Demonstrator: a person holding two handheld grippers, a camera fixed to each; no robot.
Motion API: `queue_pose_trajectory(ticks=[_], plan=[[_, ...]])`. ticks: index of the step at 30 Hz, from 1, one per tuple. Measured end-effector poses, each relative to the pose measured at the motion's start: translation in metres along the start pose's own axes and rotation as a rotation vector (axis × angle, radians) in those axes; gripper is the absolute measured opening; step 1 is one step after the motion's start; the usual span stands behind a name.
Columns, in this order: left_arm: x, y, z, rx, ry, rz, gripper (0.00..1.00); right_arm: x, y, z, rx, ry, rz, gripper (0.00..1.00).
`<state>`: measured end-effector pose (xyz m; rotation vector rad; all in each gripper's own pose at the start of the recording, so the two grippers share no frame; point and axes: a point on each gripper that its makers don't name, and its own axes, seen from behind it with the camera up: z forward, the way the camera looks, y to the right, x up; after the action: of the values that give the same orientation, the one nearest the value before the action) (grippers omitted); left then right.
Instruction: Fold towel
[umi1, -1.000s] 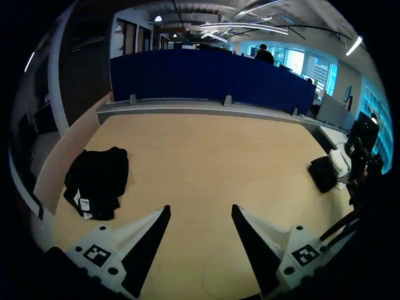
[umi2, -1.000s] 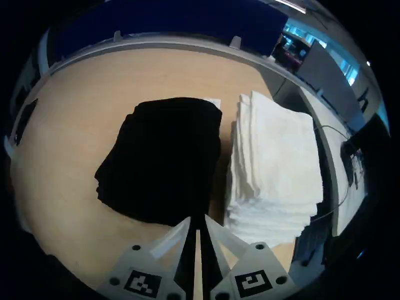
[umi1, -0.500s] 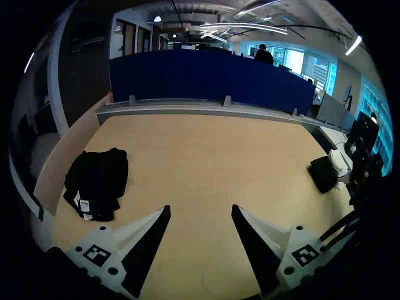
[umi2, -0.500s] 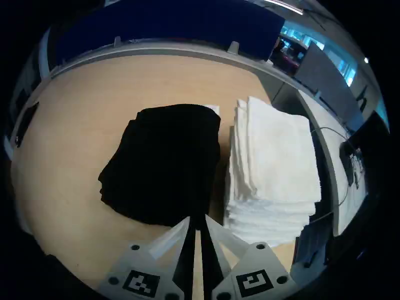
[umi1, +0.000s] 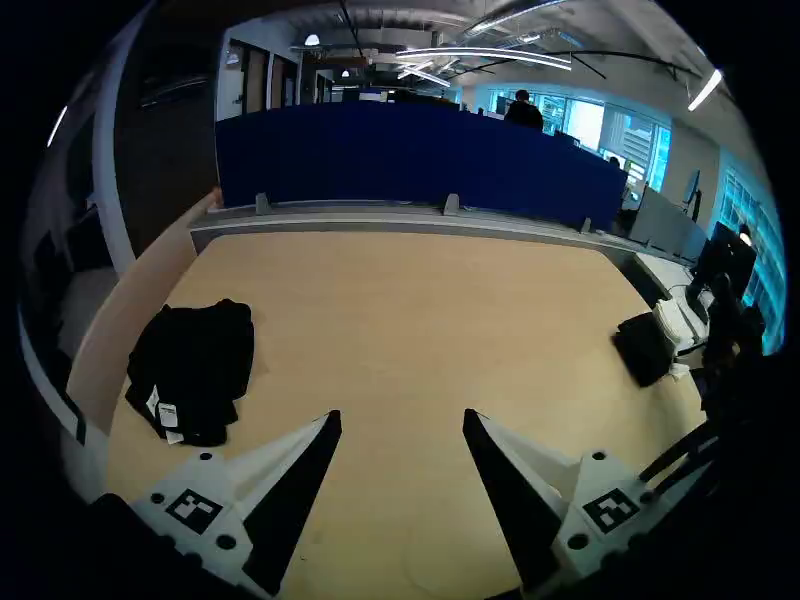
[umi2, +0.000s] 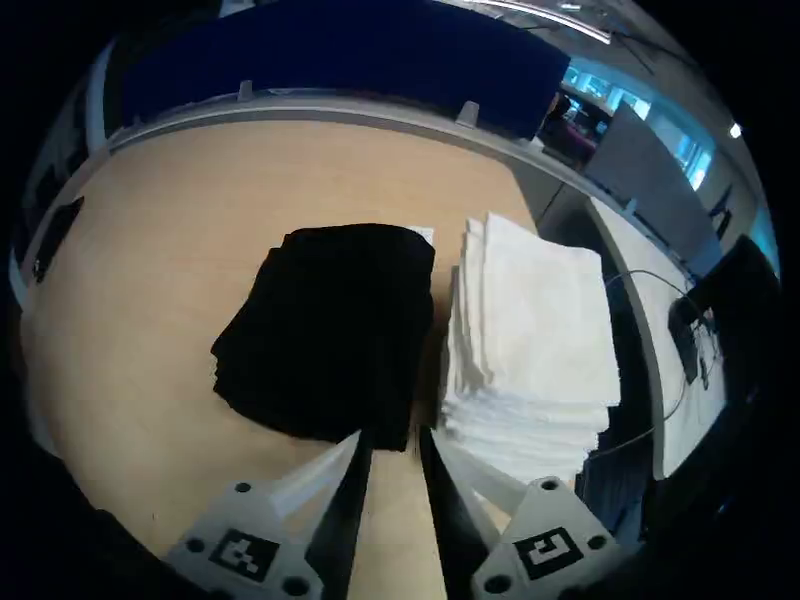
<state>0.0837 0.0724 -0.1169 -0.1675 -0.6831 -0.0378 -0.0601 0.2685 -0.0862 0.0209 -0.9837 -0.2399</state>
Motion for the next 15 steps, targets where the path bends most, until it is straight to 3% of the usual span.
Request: queue_pose_trajectory(ticks=[1,15], plan=[[0.000,0.000,0.000,-0.001,0.000,0.001,0.90,0.000,-0.001,-0.001,0.000,0.004,0.001,0.59],[0.007,-0.003,0.001,-0.011,0.025,0.008,0.90,0.017,-0.016,-0.016,-0.001,0.079,-0.002,0.94]])
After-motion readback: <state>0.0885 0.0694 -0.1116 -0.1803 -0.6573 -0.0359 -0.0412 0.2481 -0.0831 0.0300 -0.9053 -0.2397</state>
